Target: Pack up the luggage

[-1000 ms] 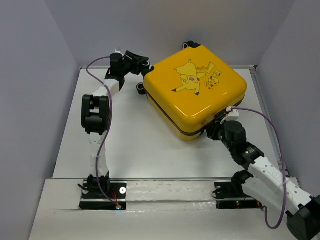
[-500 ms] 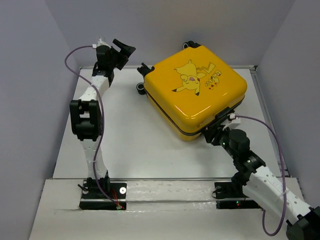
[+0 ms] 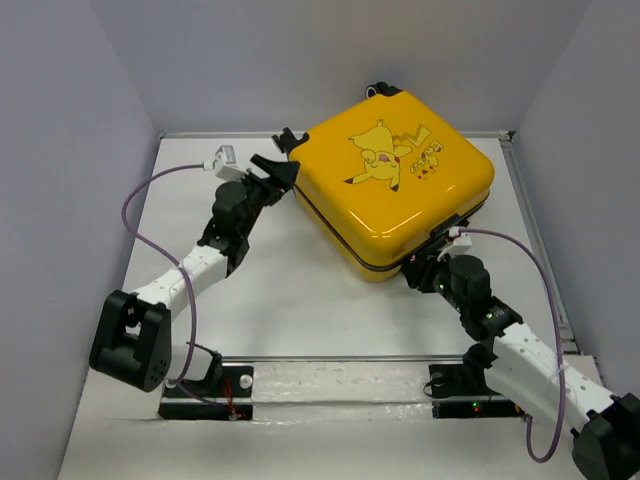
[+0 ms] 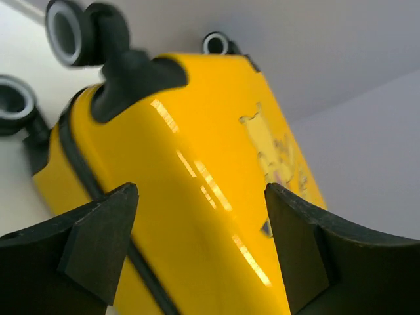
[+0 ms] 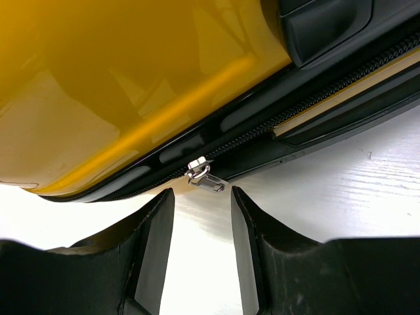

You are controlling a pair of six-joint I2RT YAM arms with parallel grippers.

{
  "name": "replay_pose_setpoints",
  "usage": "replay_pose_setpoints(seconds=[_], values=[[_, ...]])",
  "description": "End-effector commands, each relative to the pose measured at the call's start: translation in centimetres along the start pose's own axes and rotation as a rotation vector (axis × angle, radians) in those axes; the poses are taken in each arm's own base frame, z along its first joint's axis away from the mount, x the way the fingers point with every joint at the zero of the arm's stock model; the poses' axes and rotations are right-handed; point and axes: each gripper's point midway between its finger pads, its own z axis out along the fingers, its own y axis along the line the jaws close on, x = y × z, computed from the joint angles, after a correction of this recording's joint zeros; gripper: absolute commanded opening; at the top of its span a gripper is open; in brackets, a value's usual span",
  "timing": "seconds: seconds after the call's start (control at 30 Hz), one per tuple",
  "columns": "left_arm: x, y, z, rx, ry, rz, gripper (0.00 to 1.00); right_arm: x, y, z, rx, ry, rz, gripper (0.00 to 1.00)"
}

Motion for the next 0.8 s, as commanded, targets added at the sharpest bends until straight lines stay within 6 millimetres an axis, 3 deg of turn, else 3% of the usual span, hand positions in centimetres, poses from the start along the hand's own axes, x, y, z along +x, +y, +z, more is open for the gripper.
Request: replay_pose_setpoints(seconds=[0.0,0.13,0.3,0.33,0.43,0.57,0.77], values=[[0.2,1.7,-3.8,-0.029,-0.127,0.062,0.88,-2.5,0.5,0.2,-0.001,-0.081,-0.017,0.45],[3.6,2.3,-6.1,-0.020,-0.065,0.057,0.68,-3.2,0.2,0.7,0.036,-0.084,-0.037,0.45],[10.5,2.2,-8.4,0.012,0.098,0.124,0.53,-3.7,0.2,1.0,0.055,-0.071,-0.057,0.42],[12.5,1.3,-9.0,0.045,0.150,0.140,0.49,-3.8,0.3,1.0,0.053,-0.070,-0.060,0.41],[16.3,1.5,-9.7,0.049,0.231,0.204,0.45,-4.2,0.4,1.0,0.054,-0.074,-0.064,0.40],[18.9,1.5,-10.0,0.069,0.289,0.235,0.43,-4.5,0.5,1.0,0.056,-0.071,-0.066,0.38],[20.0,0.5,-9.8,0.092,0.299,0.297,0.40,-4.4,0.6,1.0,0.065,-0.043,-0.071,0.32]])
